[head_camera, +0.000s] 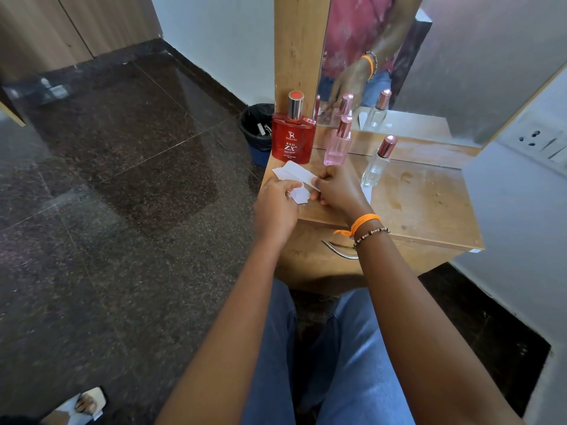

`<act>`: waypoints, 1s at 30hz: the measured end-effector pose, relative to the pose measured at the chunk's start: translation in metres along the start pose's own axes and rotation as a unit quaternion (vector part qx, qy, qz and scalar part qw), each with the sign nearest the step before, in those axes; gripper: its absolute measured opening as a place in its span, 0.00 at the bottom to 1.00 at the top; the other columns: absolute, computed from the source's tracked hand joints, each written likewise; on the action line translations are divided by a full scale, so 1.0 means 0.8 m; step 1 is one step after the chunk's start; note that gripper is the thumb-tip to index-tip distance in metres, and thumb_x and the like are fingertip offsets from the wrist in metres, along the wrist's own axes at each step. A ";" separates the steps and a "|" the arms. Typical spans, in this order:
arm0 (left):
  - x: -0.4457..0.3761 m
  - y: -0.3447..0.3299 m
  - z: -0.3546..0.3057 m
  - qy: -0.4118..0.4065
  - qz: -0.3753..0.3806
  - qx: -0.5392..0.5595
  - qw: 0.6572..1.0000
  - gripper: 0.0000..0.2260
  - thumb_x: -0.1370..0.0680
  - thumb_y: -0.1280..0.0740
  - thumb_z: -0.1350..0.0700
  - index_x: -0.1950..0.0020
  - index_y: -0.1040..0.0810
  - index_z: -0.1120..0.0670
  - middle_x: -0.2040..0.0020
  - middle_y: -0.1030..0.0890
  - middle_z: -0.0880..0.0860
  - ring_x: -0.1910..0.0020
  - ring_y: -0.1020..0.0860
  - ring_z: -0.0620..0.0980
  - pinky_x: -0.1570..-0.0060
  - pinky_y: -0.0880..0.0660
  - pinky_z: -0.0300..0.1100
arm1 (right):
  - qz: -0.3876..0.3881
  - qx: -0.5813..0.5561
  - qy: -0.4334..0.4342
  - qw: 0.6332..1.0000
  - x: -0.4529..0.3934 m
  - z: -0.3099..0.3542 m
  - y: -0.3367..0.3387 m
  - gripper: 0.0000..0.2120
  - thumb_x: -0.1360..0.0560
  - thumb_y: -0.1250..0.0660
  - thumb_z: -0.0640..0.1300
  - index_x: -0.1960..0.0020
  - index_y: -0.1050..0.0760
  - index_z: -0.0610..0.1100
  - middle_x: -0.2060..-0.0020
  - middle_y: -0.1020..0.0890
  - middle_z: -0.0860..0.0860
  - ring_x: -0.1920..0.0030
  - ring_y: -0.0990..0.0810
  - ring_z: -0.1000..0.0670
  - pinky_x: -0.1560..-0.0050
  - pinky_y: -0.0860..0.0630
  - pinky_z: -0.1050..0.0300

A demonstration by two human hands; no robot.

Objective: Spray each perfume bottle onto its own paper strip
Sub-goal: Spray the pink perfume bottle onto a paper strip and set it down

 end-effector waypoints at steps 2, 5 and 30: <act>-0.001 -0.001 0.000 -0.002 0.003 -0.012 1.000 0.17 0.24 0.41 0.68 0.41 0.20 0.55 0.39 0.23 0.53 0.42 0.25 0.51 0.49 0.30 0.39 | -0.014 0.013 0.006 1.000 0.002 0.001 0.002 0.06 0.24 0.37 0.41 0.58 0.26 0.41 0.65 0.19 0.44 0.66 0.25 0.47 0.57 0.25 0.51; -0.005 -0.002 0.000 0.012 0.019 -0.010 1.000 0.15 0.24 0.40 0.67 0.42 0.20 0.56 0.38 0.24 0.53 0.41 0.25 0.51 0.49 0.31 0.38 | -0.049 0.024 0.020 0.998 0.008 0.000 0.008 0.07 0.25 0.35 0.41 0.61 0.26 0.41 0.63 0.23 0.45 0.60 0.27 0.47 0.66 0.33 0.58; -0.027 -0.015 -0.034 0.112 0.111 0.255 0.954 0.06 0.23 0.34 0.61 0.56 0.18 0.56 0.60 0.19 0.50 0.57 0.21 0.48 0.58 0.25 0.41 | -0.246 0.104 0.199 0.943 0.037 0.048 0.079 0.06 0.26 0.37 0.35 0.50 0.25 0.38 0.51 0.22 0.43 0.56 0.23 0.43 0.57 0.28 0.56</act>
Point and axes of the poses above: each hand's wrist, its own x-axis away from the middle knuckle, its own y-axis out of the back of the hand, z = x × y, the point moved 4 cm from there along -x, towards the middle knuckle
